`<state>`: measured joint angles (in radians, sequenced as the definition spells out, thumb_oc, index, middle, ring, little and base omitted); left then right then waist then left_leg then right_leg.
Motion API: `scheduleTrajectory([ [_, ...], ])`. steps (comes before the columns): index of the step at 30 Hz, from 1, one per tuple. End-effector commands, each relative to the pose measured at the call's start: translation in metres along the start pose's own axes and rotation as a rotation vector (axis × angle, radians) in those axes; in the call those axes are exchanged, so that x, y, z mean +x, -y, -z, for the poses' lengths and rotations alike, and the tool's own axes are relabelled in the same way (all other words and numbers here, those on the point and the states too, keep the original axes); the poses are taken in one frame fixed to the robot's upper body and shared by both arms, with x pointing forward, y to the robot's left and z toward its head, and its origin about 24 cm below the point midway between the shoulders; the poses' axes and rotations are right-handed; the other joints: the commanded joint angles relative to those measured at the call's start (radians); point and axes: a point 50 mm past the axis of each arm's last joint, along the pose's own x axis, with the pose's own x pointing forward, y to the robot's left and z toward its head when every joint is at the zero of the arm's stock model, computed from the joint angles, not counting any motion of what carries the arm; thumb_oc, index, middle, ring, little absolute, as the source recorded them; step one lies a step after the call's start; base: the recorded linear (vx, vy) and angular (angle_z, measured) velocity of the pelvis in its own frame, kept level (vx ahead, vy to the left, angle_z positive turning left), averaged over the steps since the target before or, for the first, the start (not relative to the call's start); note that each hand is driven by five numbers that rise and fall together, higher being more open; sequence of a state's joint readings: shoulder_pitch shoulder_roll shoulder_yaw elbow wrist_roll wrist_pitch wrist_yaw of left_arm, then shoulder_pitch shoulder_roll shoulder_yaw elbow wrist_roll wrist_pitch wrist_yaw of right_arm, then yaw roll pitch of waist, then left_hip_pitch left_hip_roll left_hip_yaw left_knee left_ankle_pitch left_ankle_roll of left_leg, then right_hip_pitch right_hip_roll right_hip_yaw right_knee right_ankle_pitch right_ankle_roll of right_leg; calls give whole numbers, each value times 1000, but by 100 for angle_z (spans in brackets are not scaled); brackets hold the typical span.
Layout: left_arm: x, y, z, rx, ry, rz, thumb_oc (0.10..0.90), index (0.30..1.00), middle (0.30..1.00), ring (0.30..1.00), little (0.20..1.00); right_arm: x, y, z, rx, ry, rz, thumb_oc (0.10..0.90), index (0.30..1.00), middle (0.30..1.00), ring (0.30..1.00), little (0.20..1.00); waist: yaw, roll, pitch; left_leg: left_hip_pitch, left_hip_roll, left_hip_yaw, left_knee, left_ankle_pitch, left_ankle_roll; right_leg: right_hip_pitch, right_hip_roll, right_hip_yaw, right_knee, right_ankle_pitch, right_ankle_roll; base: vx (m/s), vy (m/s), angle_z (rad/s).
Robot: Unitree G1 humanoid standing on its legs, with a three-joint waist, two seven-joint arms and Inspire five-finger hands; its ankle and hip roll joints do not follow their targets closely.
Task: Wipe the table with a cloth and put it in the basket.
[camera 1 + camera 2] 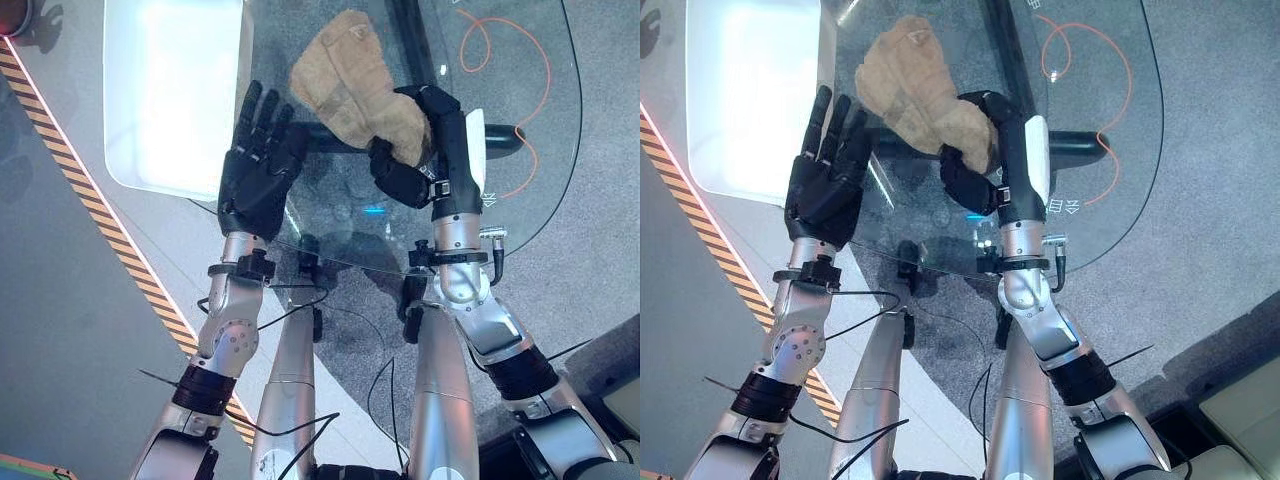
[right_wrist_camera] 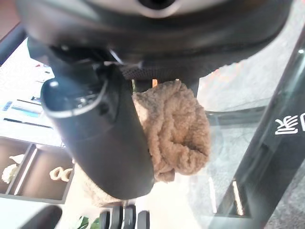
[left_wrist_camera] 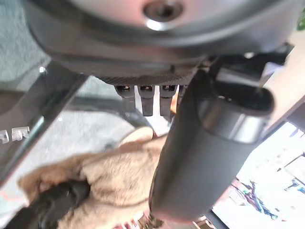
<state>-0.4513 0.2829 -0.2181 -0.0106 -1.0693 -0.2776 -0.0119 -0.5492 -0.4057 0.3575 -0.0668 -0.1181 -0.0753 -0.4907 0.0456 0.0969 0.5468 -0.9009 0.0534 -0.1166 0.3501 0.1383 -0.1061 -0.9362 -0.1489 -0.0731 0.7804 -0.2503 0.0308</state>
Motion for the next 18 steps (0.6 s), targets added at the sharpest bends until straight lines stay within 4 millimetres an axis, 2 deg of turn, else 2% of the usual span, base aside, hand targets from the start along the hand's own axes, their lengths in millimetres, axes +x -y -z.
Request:
scheduleTrajectory([
  [1, 16, 45, -34, -22, 153, 248, 800, 900, 900, 900, 900, 22, 10, -94, 161, 468, 43, 100, 300, 300, 300, 200, -18, -25, -27, 45, -98, 121, 61, -127, 131, 35, 89, -30, -229, 177, -4, 0, 0, 0],
  [18, 20, 53, -28, -108, 120, 277, 800, 900, 900, 900, 900, 21, -6, -103, 168, 477, -67, 100, 300, 300, 300, 200, -16, -29, -27, 47, -97, 123, 52, -124, 128, 41, 91, -32, -243, 176, -7, 0, 0, 0],
])
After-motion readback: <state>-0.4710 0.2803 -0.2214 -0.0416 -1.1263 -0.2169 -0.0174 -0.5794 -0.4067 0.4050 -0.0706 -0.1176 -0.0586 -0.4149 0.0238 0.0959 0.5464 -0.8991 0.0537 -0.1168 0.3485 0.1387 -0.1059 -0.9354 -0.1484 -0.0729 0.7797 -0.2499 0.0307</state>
